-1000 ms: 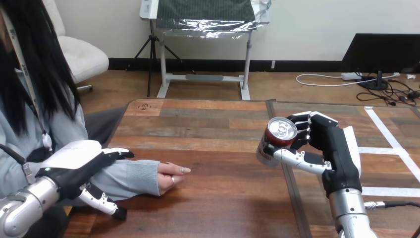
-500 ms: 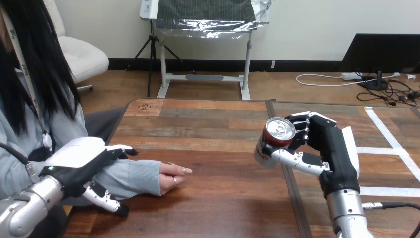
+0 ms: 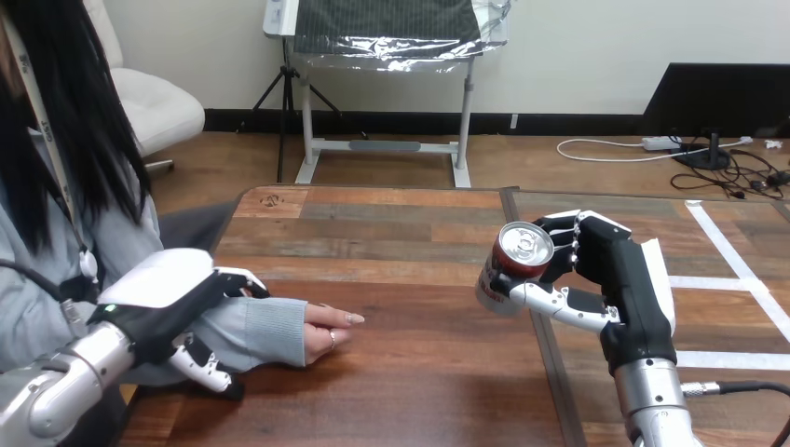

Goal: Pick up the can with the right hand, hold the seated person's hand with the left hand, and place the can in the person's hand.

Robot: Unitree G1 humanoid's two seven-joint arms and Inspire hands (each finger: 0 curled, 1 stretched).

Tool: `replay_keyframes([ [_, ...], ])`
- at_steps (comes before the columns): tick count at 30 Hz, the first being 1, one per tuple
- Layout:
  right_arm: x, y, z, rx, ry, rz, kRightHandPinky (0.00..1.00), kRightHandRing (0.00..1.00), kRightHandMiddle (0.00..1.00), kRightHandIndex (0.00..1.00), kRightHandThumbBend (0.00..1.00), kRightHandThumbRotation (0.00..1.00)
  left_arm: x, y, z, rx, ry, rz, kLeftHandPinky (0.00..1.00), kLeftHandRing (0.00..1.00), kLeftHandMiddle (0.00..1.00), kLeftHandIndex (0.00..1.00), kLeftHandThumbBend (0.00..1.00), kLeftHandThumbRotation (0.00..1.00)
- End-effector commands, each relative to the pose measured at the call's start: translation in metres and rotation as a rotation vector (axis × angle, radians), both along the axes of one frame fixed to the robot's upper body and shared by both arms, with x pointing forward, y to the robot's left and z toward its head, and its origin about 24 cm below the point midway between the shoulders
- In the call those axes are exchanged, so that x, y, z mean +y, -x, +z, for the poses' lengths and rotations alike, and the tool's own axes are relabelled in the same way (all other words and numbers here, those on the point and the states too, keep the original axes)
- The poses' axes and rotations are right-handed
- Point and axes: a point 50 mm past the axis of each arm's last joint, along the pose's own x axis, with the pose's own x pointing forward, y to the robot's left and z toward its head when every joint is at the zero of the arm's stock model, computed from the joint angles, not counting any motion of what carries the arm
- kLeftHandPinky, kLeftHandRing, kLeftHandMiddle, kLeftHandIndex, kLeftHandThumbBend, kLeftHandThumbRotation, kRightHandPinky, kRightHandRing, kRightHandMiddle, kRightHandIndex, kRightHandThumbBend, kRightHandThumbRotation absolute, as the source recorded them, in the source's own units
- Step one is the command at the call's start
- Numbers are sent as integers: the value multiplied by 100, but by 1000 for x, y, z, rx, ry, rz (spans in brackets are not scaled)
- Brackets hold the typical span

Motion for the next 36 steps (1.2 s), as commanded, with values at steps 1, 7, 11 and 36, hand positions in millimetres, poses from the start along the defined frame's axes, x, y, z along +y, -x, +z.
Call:
replay_keyframes([
  [1,3,-13,26,-112,2,13,37,42,48,51,81,0,-12,-13,19,-90,25,-45,45,49,54,55,96,0],
  [7,4,-13,25,-109,5,14,37,42,48,51,80,0,-14,-14,21,-90,31,-51,39,44,49,51,92,0],
  [11,5,-13,25,-105,9,15,37,42,48,51,80,0,-15,-13,22,-92,42,-55,36,41,47,49,91,0],
  [36,10,-12,23,-93,2,28,38,42,49,51,79,0,-17,-13,24,-89,65,-67,23,30,37,39,87,0],
])
